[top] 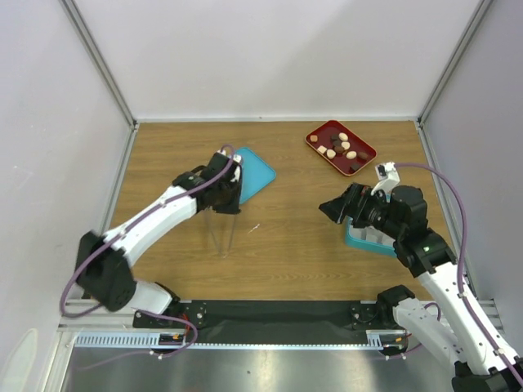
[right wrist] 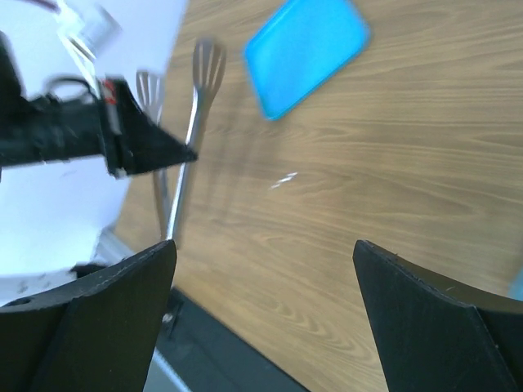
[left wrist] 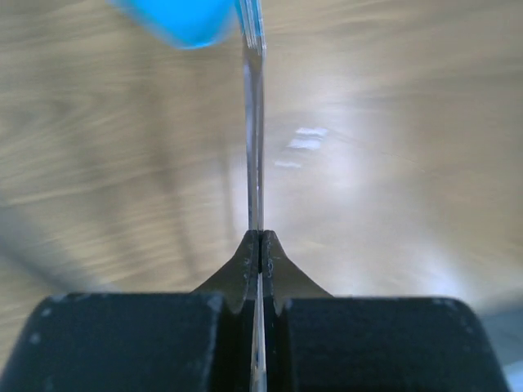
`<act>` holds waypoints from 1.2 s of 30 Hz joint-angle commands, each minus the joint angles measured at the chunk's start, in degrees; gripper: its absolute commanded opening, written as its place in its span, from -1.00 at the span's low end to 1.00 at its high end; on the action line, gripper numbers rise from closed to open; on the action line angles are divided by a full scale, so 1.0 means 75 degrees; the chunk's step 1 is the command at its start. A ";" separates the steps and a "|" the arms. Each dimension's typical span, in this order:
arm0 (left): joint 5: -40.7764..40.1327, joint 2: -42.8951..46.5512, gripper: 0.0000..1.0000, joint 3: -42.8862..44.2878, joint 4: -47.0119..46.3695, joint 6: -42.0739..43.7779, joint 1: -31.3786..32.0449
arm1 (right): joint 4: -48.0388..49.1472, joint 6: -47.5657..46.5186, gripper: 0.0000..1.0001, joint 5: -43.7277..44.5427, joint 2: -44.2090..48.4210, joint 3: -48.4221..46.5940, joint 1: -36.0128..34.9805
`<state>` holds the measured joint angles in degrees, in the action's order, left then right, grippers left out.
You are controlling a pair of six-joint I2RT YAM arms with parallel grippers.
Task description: Pack the chocolate
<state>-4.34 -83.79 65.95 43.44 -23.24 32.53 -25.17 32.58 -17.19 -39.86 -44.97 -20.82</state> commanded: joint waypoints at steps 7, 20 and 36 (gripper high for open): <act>0.4338 0.2511 -0.99 -0.1315 -0.5764 -0.2980 0.0045 | 0.4861 0.1513 0.98 -0.2440 -0.0111 0.1764 -0.0048; 0.3865 0.1154 -0.99 -0.0102 -0.5871 -0.3033 0.0524 | 0.4614 0.1038 0.97 -0.1343 -0.0264 0.1604 -0.1173; 0.0602 -0.2445 -1.00 0.1378 -0.3202 -0.2771 0.1826 | -0.0311 0.0379 0.94 0.2937 0.0404 0.0125 -0.1162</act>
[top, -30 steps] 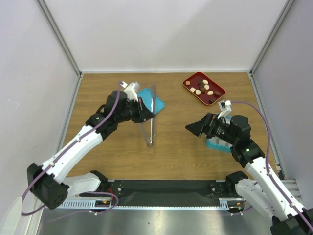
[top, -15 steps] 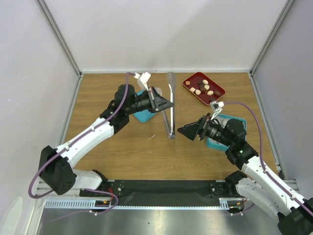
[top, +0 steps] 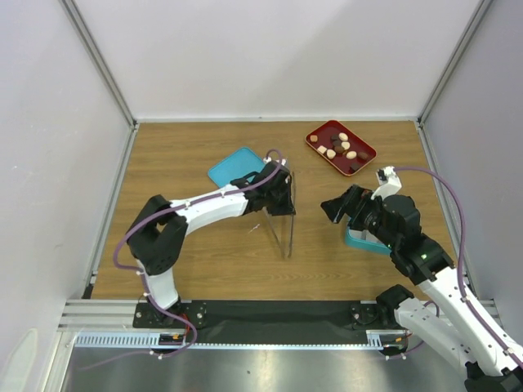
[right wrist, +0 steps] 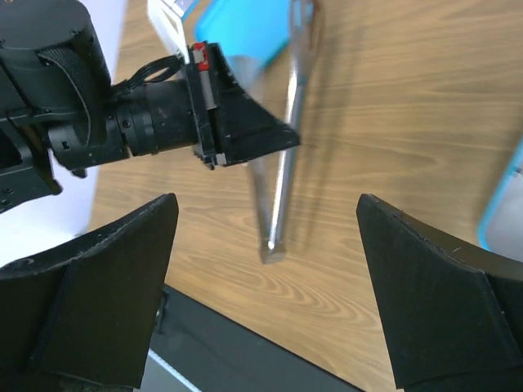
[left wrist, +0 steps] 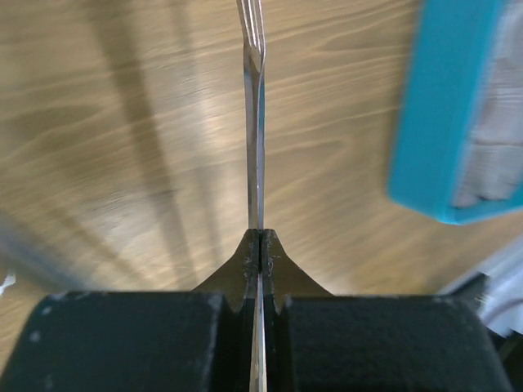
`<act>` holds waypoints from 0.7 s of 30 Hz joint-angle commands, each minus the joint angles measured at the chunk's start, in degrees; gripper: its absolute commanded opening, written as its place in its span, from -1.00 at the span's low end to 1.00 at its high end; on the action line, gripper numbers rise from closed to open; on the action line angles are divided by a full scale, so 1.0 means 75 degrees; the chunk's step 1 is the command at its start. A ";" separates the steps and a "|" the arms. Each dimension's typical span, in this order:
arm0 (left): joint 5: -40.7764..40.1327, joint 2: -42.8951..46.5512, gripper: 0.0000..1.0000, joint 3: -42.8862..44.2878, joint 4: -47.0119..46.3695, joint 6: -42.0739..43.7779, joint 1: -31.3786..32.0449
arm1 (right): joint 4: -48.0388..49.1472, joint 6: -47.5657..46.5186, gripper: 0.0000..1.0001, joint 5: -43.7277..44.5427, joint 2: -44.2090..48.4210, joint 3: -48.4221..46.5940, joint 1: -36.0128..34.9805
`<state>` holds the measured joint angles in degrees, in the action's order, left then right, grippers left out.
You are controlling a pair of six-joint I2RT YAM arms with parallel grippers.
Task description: Pack the chocolate
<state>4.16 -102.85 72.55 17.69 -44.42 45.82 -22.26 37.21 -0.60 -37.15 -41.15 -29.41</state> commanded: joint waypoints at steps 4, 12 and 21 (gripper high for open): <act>-0.0532 -0.0489 -0.99 0.0849 0.0489 -0.0077 0.0078 | -0.0723 -0.0332 0.94 0.0736 0.0031 -0.0420 -0.0016; -0.0415 -0.1567 -0.99 0.1610 0.0735 -0.0311 0.0593 | -0.0735 -0.0590 0.95 0.1053 -0.0133 -0.0350 -0.0005; -0.0005 -0.2025 -0.85 0.2021 0.0664 -0.0628 0.0792 | -0.1028 -0.0813 0.95 0.1252 -0.0110 -0.0455 -0.0016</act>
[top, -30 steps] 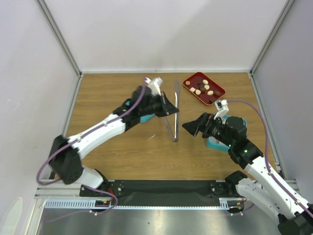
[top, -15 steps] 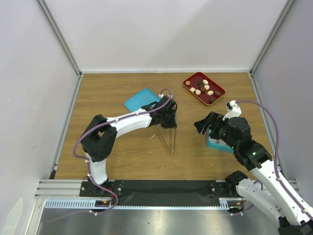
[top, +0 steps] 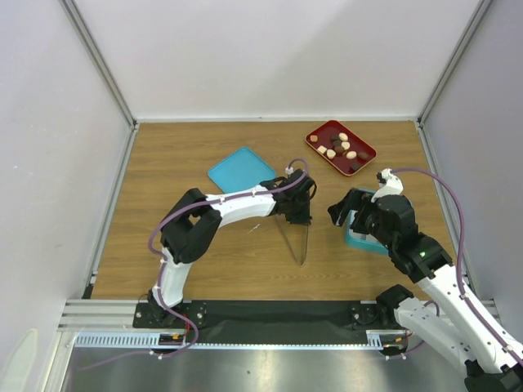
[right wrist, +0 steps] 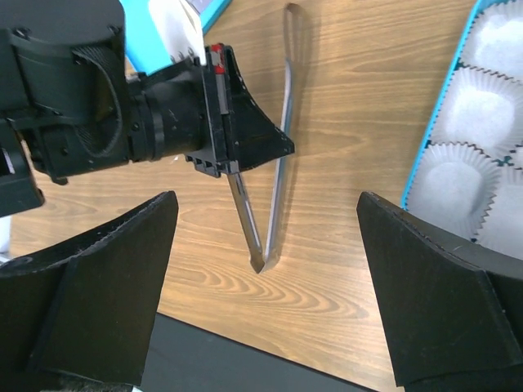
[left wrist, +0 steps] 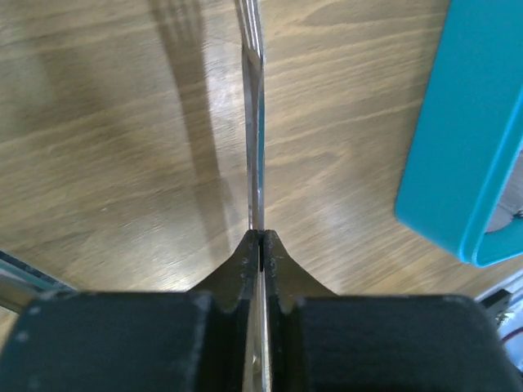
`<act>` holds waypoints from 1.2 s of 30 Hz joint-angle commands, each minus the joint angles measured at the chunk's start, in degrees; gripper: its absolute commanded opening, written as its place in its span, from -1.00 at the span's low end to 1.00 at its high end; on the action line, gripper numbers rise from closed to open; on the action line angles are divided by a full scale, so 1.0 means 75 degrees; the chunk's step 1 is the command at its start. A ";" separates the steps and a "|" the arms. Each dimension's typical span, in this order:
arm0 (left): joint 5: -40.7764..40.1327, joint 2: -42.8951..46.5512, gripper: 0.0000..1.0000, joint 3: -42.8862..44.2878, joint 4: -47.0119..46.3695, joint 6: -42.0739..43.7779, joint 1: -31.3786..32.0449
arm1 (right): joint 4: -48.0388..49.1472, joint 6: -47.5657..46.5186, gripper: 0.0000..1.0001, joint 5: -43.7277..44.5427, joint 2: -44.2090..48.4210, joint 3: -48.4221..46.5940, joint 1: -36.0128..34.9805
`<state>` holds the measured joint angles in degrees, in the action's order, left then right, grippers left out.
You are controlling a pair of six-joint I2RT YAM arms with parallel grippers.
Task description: Pack the chocolate
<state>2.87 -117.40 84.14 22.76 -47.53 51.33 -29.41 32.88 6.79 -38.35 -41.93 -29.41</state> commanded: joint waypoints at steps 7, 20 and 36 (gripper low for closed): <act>0.0448 0.0149 0.28 0.0699 0.0035 -0.0121 0.0129 | -0.0344 -0.0400 0.99 0.0337 -0.0124 -0.0572 -0.0005; 0.0156 0.4213 1.00 -0.0621 0.0504 0.0993 -0.1838 | -0.0090 -0.0155 0.99 -0.0120 -0.1894 -0.1089 -0.0472; 0.0049 0.9313 1.00 -0.6144 -0.1113 0.2564 -0.2719 | 0.1939 -0.0282 0.99 0.0033 -0.5362 -0.0655 -0.1702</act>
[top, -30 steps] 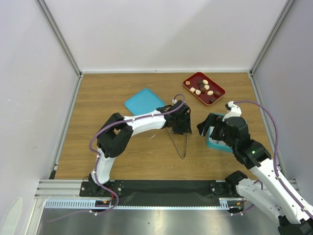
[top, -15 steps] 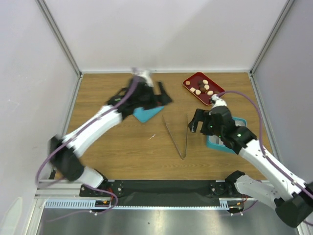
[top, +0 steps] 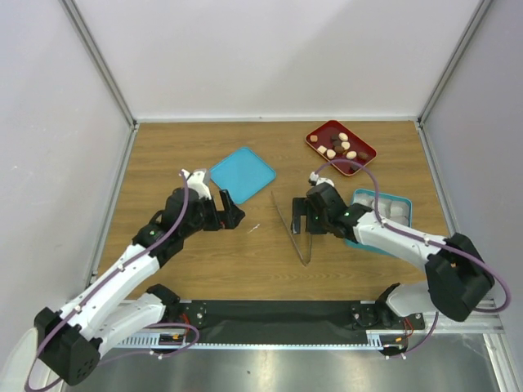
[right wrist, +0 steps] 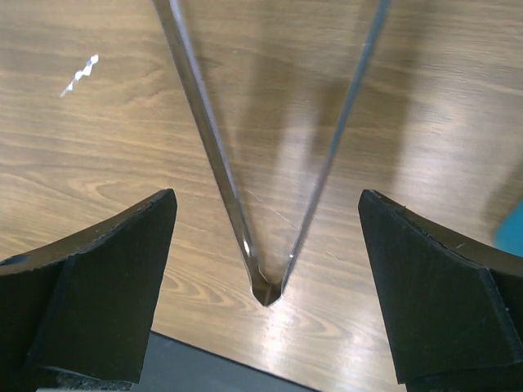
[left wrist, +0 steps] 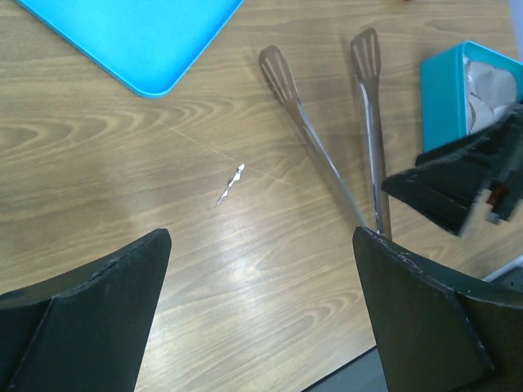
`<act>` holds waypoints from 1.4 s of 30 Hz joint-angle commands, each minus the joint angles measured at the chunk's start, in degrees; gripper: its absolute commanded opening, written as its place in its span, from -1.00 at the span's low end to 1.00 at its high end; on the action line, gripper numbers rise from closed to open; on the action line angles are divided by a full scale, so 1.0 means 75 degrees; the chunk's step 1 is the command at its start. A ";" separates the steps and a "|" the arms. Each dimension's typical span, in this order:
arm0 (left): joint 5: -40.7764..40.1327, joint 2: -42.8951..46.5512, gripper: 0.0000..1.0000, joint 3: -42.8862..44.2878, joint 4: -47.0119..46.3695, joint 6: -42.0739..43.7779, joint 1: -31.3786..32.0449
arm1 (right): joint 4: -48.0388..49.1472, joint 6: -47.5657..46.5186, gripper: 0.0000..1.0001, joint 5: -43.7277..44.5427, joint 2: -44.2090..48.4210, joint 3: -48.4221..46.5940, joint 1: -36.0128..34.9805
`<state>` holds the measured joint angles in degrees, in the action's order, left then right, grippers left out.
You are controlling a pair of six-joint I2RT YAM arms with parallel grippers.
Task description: Pack the chocolate
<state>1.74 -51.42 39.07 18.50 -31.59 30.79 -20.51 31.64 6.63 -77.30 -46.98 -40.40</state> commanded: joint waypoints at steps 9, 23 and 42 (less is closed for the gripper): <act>0.0414 0.0715 1.00 0.0438 0.0261 0.0743 0.0020 | 0.1036 -0.0257 1.00 0.0333 -0.1224 -0.0193 -0.0695; 0.0237 0.1336 0.99 0.0416 0.0428 0.0943 0.0020 | 0.0216 -0.0889 0.99 0.0685 -0.0909 -0.0919 -0.1000; 0.0331 0.1149 0.99 0.0299 0.0357 0.0885 0.0009 | 0.0157 -0.0586 0.99 0.1214 -0.1201 -0.0345 -0.0637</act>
<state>4.47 -43.03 40.82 22.02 -25.82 30.79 -19.97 26.09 14.37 -85.14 -49.89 -45.58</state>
